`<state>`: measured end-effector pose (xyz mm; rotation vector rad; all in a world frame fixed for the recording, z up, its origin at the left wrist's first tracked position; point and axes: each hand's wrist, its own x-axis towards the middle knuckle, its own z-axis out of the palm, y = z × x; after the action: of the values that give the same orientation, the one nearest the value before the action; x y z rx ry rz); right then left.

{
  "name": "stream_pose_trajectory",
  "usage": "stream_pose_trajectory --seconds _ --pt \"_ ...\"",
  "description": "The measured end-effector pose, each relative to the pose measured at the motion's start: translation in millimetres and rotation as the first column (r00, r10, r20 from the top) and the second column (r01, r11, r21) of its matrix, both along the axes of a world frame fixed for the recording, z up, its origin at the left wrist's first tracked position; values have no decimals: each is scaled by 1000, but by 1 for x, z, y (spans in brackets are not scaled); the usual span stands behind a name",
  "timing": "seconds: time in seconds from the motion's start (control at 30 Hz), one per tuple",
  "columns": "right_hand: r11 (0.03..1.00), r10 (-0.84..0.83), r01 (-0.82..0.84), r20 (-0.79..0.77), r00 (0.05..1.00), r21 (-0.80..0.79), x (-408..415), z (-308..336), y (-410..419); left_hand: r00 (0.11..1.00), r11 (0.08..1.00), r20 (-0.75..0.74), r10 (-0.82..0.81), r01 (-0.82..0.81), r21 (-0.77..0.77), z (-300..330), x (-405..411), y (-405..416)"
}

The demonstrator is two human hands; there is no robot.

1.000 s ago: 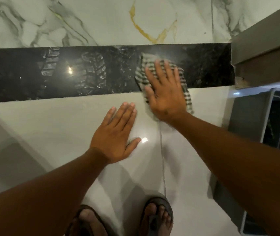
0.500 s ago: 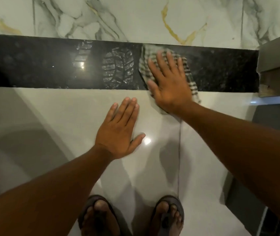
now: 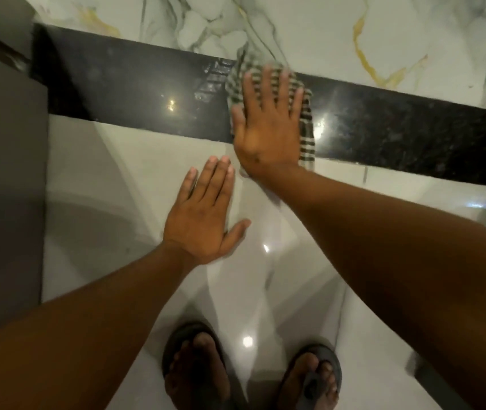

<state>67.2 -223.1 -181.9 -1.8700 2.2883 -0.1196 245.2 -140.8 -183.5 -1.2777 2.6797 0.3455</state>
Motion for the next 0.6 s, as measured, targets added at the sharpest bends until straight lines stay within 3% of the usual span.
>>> stream_pose_trajectory --seconds 0.07,0.13,0.17,0.23,0.33,0.4,0.5,0.6 --pt "968 249 -250 34 968 28 -19 2 25 999 999 -1 33 -33 -36 5 34 -6" --pt "936 348 -349 30 937 35 -50 5 56 992 991 6 124 -123 -60 8 69 -13" --pt "953 300 -301 30 954 44 -62 7 68 984 982 23 179 -177 -65 9 83 -15" --pt "997 52 -52 1 999 55 -67 8 75 970 969 36 240 -237 -69 8 97 -17" --pt "945 -320 323 -60 945 51 -36 9 39 972 970 21 236 -234 -59 7 94 -19" --pt "922 -379 382 -58 923 55 -4 11 0 969 968 17 246 -244 -64 5 96 -17" --pt "983 -176 176 -4 984 55 53 7 -54 969 966 6 247 -245 -77 3 96 -17" --pt "981 187 -188 30 982 40 96 5 -70 955 953 13 296 -294 -66 1 95 -17"
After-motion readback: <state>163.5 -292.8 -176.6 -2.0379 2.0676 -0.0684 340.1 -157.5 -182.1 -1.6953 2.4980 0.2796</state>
